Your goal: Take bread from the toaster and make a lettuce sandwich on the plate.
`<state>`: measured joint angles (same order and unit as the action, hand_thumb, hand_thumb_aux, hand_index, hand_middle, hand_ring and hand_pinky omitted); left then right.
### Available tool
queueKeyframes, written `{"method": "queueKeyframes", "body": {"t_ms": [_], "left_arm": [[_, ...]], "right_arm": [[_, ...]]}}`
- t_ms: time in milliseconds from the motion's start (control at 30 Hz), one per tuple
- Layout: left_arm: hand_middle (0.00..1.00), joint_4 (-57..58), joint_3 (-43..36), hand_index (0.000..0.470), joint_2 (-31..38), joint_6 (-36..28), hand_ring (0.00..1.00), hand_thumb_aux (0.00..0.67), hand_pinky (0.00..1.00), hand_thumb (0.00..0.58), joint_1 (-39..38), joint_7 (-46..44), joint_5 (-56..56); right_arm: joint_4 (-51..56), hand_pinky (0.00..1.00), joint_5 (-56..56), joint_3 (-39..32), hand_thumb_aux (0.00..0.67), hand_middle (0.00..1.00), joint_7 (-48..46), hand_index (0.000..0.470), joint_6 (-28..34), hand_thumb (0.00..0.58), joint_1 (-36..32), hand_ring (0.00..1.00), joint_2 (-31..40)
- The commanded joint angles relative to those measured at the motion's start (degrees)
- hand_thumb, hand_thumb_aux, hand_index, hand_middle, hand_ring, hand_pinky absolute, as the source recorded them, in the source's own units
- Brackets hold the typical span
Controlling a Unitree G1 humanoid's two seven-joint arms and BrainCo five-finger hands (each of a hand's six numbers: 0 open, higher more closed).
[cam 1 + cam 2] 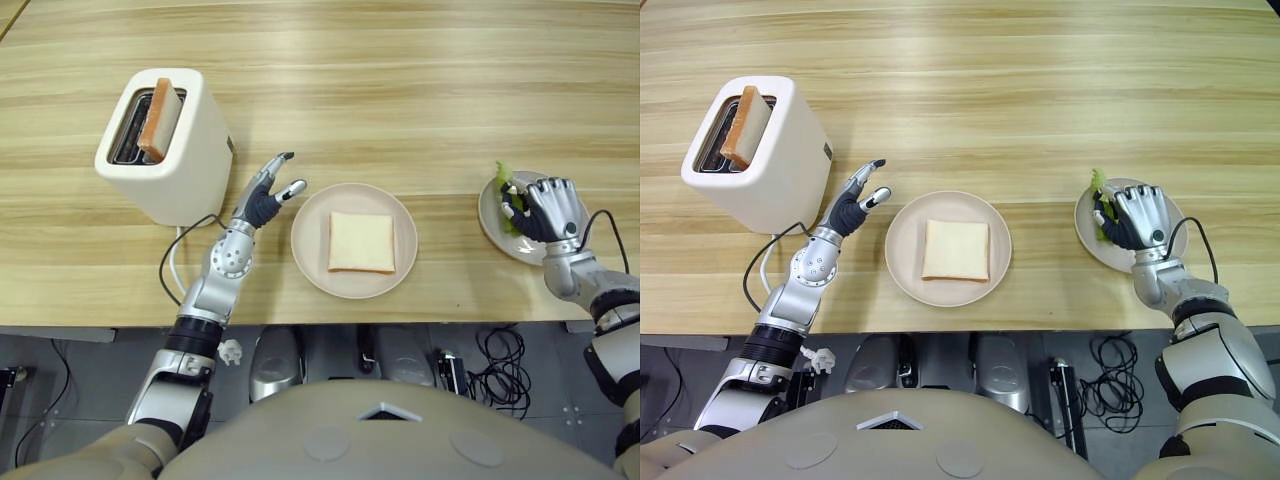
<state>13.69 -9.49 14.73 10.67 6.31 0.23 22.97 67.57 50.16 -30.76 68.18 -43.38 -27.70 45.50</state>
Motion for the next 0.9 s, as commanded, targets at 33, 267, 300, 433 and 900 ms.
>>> {"method": "queueKeyframes", "body": {"t_ms": [33, 267, 300, 433, 900], "left_arm": [[0.00, 1.80, -0.72, 0.000, -0.20, 0.44, 0.00, 0.000, 0.00, 0.000, 0.68, 0.27, 0.11], [0.00, 3.85, -1.22, 0.000, -0.46, 1.09, 0.00, 0.000, 0.00, 0.000, 1.58, 0.92, 0.28], [0.00, 4.19, -1.31, 0.000, -0.45, 1.20, 0.00, 0.000, 0.00, 0.000, 1.79, 1.07, 0.25], [0.00, 5.21, -1.28, 0.000, -0.33, 1.70, 0.00, 0.000, 0.00, 0.000, 2.58, 1.79, 0.12], [0.00, 8.51, 0.95, 0.000, -0.37, 3.88, 0.00, 0.000, 0.00, 0.000, 6.36, 4.69, -1.60]], "right_arm": [[-5.19, 1.00, 0.59, 0.55, 0.670, 1.00, 1.05, 0.460, -1.88, 0.580, -1.47, 1.00, 0.58], [-16.12, 1.00, 3.28, 0.63, 0.670, 1.00, 0.51, 0.460, -2.00, 0.580, -3.32, 1.00, -0.27], [-17.57, 1.00, 3.52, 0.66, 0.670, 1.00, 0.12, 0.460, -2.10, 0.580, -3.43, 1.00, -0.60], [-21.82, 1.00, 4.30, 0.29, 0.670, 1.00, -2.13, 0.460, -2.94, 0.580, -4.30, 1.00, -2.75], [-18.79, 1.00, 14.85, -10.35, 0.670, 1.00, -7.77, 0.460, -4.17, 0.580, -9.67, 1.00, -16.09]]}}
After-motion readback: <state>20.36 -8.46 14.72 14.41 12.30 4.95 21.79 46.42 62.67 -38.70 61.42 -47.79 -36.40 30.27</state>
